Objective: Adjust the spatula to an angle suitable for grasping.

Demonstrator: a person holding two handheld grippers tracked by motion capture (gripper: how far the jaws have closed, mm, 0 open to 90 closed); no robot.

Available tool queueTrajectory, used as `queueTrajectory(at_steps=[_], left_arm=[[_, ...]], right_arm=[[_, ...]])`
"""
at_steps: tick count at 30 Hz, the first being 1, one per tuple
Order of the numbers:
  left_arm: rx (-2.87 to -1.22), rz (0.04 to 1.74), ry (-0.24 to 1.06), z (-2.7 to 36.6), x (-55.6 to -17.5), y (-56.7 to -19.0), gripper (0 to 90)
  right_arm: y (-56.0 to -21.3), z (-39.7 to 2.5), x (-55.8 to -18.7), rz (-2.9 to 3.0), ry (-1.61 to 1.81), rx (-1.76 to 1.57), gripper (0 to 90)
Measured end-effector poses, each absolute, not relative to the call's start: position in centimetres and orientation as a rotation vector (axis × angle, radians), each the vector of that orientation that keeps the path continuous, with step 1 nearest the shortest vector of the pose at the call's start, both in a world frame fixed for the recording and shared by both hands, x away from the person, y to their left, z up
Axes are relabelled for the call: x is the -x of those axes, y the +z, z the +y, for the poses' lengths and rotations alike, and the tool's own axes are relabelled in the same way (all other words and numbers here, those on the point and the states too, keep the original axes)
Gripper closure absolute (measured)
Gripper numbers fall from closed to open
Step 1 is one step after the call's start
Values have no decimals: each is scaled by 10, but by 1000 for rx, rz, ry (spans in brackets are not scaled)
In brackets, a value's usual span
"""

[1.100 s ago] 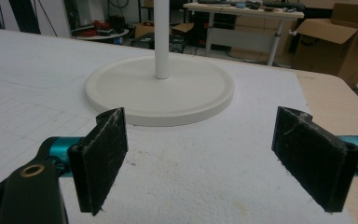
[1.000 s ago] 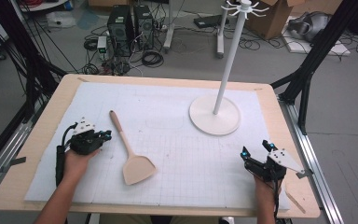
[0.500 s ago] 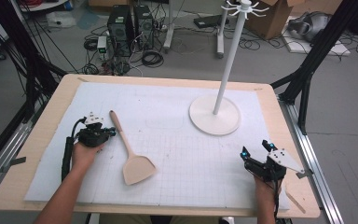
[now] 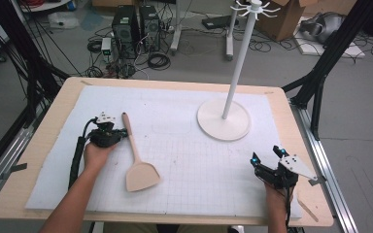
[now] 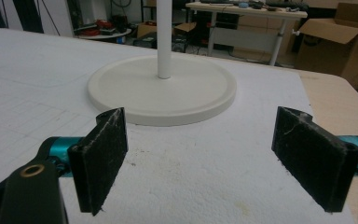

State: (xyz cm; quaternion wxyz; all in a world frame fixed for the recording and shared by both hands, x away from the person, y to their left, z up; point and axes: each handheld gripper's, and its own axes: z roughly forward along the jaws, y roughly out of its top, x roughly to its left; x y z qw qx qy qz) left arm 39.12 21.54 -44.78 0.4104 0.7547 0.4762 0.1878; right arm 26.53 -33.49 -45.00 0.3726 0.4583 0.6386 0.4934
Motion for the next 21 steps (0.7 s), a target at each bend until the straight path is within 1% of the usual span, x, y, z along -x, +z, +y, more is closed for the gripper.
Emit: queueTrajectory(at_steps=[9, 13, 21], left_arm=[[-1895, 1207, 453, 214, -395, -448, 879], [-1936, 1183, 436, 202, -403, -445, 880], [-1917, 1161, 416, 191, -405, -448, 880]], right_arm=[[-450, -335, -265, 1639, 1265, -1175, 174], [-450, -335, -265, 1639, 1265, -1174, 174], [-450, -335, -265, 1640, 1265, -1174, 174]])
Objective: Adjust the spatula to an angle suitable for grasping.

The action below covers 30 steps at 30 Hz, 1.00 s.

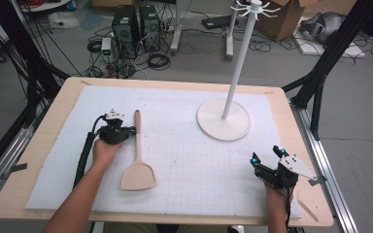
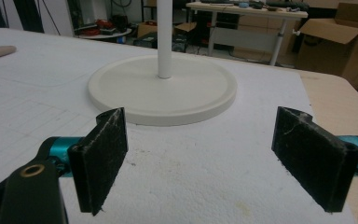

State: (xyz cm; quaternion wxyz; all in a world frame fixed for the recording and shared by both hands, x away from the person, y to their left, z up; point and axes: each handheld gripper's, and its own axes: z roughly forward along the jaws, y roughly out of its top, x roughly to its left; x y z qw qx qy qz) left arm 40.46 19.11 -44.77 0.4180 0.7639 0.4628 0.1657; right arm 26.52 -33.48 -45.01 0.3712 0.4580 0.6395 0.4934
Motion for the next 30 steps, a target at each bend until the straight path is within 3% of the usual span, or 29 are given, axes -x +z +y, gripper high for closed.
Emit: queueTrajectory(at_steps=[30], left_arm=[[-2124, 865, 260, 132, -408, -436, 875]], right_arm=[[-450, -335, -265, 1636, 1263, -1172, 174]])
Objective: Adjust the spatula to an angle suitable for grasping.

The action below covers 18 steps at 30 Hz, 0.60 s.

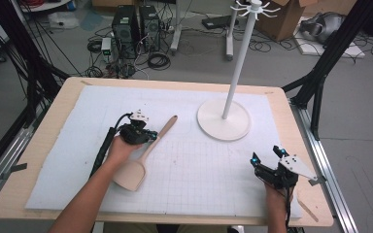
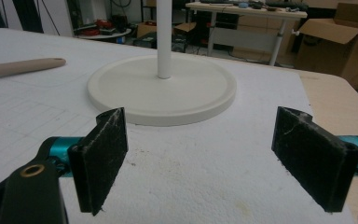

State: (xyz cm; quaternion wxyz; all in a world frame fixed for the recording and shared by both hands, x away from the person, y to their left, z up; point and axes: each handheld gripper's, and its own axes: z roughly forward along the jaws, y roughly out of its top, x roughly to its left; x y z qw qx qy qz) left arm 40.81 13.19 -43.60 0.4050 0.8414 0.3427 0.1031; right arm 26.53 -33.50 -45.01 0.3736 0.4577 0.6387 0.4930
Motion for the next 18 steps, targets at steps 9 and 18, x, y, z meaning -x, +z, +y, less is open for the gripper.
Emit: queueTrajectory(at_steps=[9, 18], left_arm=[[-1941, 919, 217, 148, -402, -419, 469], [-1819, 935, 355, 163, -379, -405, 177]], right_arm=[[-450, -335, -265, 1637, 1263, -1176, 174], [-450, -334, -265, 1636, 1263, -1172, 174]])
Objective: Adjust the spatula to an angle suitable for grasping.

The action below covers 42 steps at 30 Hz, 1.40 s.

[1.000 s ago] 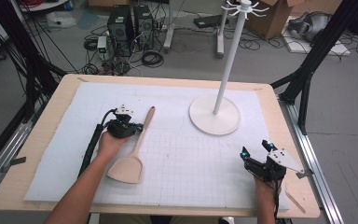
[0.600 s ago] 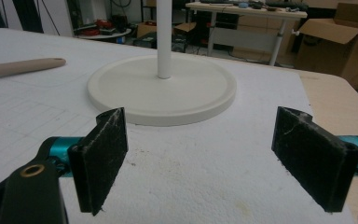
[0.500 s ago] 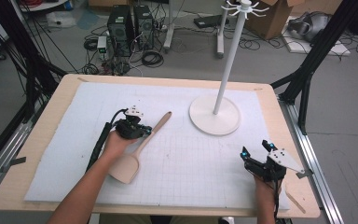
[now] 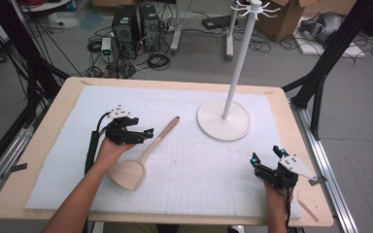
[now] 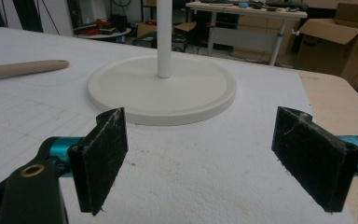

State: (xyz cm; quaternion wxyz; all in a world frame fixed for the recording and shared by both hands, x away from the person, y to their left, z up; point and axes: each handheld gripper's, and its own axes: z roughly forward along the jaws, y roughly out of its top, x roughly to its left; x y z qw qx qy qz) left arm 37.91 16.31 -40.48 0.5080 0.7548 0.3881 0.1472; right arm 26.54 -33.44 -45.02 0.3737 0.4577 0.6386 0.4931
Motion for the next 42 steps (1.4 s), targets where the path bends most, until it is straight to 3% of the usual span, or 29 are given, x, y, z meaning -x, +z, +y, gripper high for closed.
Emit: queueTrajectory(at_steps=[4, 14, 24, 30, 39, 42], left_arm=[[-1888, 930, 363, 164, -370, -401, 190], [-2023, 900, 291, 148, -359, -405, 382], [-2179, 958, 261, 132, -365, -421, 502], [-2213, 977, 236, 127, -370, -422, 603], [-2271, 985, 252, 119, -372, -430, 646], [-2272, 996, 270, 120, -372, -429, 710]], right_arm=[[-450, -334, -265, 1636, 1262, -1171, 174], [-450, -334, -265, 1636, 1258, -1171, 174], [-450, -334, -265, 1637, 1256, -1168, 174], [-450, -334, -265, 1637, 1257, -1168, 174], [-450, -334, -265, 1640, 1255, -1169, 174], [-450, -334, -265, 1641, 1252, -1166, 174]])
